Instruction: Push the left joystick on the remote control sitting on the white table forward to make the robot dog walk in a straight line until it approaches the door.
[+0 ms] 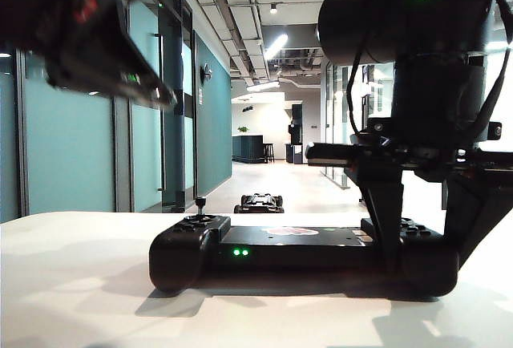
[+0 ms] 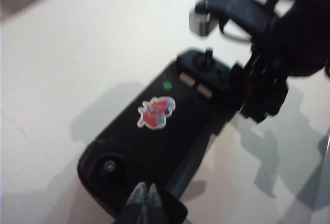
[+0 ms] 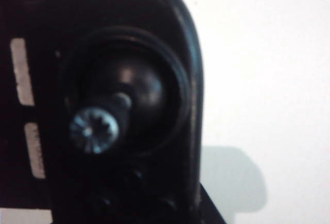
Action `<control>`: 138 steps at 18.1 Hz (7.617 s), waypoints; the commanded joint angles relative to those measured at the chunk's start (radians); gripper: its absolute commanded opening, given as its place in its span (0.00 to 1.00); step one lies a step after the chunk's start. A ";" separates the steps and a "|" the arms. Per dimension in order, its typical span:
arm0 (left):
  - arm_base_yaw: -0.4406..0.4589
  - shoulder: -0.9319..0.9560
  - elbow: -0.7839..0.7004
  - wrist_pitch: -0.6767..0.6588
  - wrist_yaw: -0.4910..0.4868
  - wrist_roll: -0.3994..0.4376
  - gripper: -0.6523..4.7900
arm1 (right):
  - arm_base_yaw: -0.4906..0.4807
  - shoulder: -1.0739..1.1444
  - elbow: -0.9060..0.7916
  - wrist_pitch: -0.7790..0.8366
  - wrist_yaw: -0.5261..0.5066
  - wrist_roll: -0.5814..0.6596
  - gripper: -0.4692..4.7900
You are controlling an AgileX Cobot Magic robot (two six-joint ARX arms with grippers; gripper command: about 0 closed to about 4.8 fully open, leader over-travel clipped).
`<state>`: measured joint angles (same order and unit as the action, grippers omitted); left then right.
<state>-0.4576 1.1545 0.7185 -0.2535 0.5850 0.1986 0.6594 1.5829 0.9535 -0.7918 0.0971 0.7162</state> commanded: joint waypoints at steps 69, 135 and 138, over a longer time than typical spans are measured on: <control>-0.008 0.426 0.000 0.360 0.066 0.075 0.11 | 0.000 0.001 -0.003 0.000 -0.032 -0.040 0.37; -0.011 -0.829 -0.274 -0.013 -0.474 -0.299 0.11 | 0.161 -0.583 -0.092 0.230 0.157 -0.462 0.09; -0.011 -0.924 -0.353 0.027 -0.480 -0.300 0.11 | 0.161 -0.583 -0.092 0.224 0.122 -0.462 0.09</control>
<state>-0.4690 0.2508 0.3813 -0.2604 0.1112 -0.1047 0.8200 1.0031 0.8551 -0.5800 0.2234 0.2558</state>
